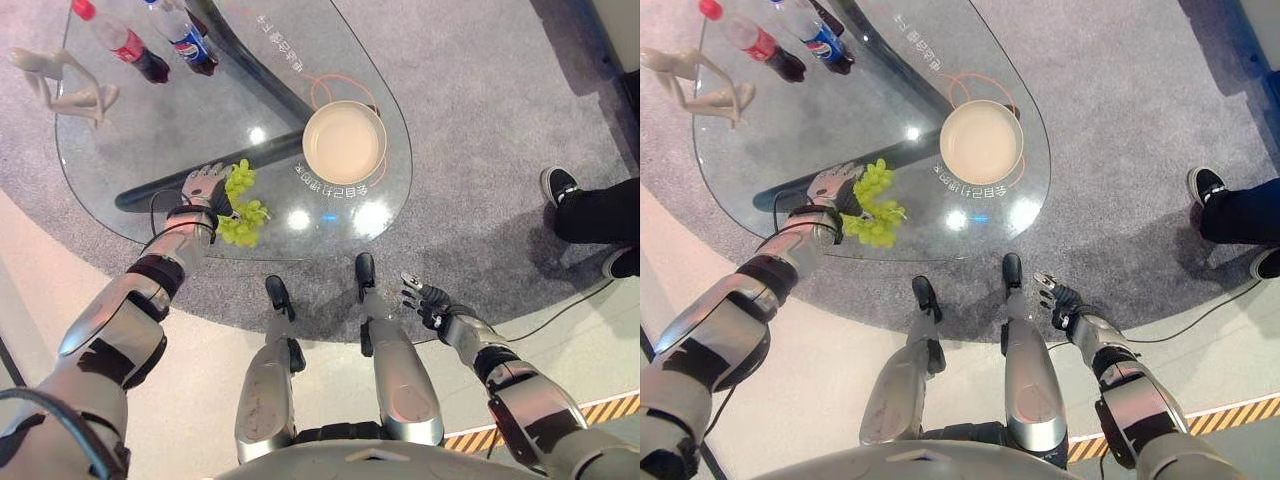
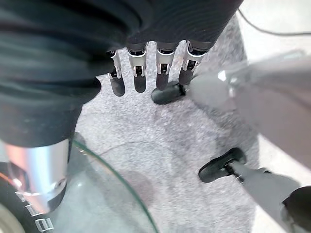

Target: Pick up fruits into the plate

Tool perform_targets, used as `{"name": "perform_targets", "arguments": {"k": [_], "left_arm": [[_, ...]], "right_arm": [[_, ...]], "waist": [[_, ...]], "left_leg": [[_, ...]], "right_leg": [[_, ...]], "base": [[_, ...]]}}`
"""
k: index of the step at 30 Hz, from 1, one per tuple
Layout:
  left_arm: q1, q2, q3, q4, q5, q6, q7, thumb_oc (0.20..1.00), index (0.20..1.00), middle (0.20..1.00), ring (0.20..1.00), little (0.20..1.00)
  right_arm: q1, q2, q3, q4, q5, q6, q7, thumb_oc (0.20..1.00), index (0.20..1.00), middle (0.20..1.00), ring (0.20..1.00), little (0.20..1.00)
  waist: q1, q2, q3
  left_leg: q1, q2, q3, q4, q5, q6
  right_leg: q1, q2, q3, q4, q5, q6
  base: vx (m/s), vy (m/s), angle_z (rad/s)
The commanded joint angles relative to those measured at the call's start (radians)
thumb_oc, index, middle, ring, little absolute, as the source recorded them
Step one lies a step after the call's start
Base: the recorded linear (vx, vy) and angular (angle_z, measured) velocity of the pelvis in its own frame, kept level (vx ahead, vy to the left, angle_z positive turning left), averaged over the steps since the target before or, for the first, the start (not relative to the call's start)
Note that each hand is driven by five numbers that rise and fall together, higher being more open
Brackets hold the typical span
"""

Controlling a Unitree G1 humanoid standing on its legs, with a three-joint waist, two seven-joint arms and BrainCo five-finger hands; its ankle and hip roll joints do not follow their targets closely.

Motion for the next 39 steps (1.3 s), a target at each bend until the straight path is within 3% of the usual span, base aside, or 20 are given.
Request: {"name": "perform_targets", "arguments": {"k": [1,7,19,20,21,22,39], "left_arm": [[-0.081,0.004,-0.027,0.108,0.08,0.042,0.004,1.0,1.0,1.0,1.0,1.0],[-0.078,0.012,-0.048,0.165,0.056,0.106,0.026,1.0,1.0,1.0,1.0,1.0],[-0.17,0.014,0.023,0.34,0.023,0.155,0.152,1.0,1.0,1.0,1.0,1.0],[-0.178,0.013,0.025,0.354,0.044,0.147,0.15,0.903,0.903,0.903,0.903,0.903],[-0.183,0.013,0.021,0.363,0.061,0.136,0.148,0.495,0.495,0.495,0.495,0.495],[-0.188,0.012,0.018,0.373,0.088,0.133,0.143,0.2,0.2,0.2,0.2,0.2],[-0.195,0.027,-0.021,0.36,0.072,0.122,0.111,0.2,0.2,0.2,0.2,0.2]], "right_arm": [[-0.016,0.022,0.012,-0.01,0.045,-0.011,-0.021,1.0,1.0,1.0,1.0,1.0],[0.111,-0.037,-0.004,-0.036,0.024,-0.112,0.115,1.0,1.0,1.0,1.0,1.0],[0.12,-0.026,0.044,-0.15,0.104,-0.107,0.106,1.0,1.0,1.0,1.0,1.0],[0.118,-0.023,0.046,-0.151,0.112,-0.109,0.108,1.0,1.0,1.0,1.0,1.0],[0.115,-0.021,0.049,-0.153,0.117,-0.109,0.108,1.0,1.0,1.0,1.0,1.0],[0.113,-0.017,0.05,-0.157,0.118,-0.108,0.106,1.0,1.0,1.0,1.0,1.0],[0.096,-0.012,0.057,-0.176,0.139,-0.106,0.101,1.0,1.0,1.0,1.0,1.0]], "waist": [[-0.012,-0.049,0.005],[-0.054,-0.073,0.005],[-0.074,-0.137,0.005],[-0.075,-0.143,0.005],[-0.075,-0.147,0.005],[-0.076,-0.152,0.005],[-0.066,-0.156,0.005]], "left_leg": [[-0.065,-0.056,0.012,0.065,-0.014,0.002],[-0.135,-0.041,0.026,0.08,-0.006,-0.006],[-0.231,-0.016,0.034,0.079,0.014,-0.028],[-0.239,-0.014,0.032,0.08,0.014,-0.03],[-0.243,-0.012,0.032,0.078,0.015,-0.031],[-0.249,-0.011,0.031,0.077,0.017,-0.033],[-0.279,-0.005,0.017,0.082,0.017,-0.037]], "right_leg": [[-0.105,0.032,0.039,0.107,0.015,0.018],[-0.191,0.041,0.07,0.129,0.025,0.029],[-0.292,0.05,0.076,0.126,0.042,0.028],[-0.299,0.05,0.077,0.125,0.043,0.028],[-0.303,0.05,0.077,0.123,0.045,0.029],[-0.309,0.051,0.077,0.122,0.047,0.028],[-0.331,0.044,0.071,0.125,0.05,0.033]], "base": [[-0.06,0.032,-0.06],[-0.05,0.057,-0.15],[-0.02,-0.015,-0.04],[-0.02,-0.041,0.0],[-0.02,-0.04,0.0],[-0.02,-0.033,0.01],[0.0,-0.002,0.0]]}}
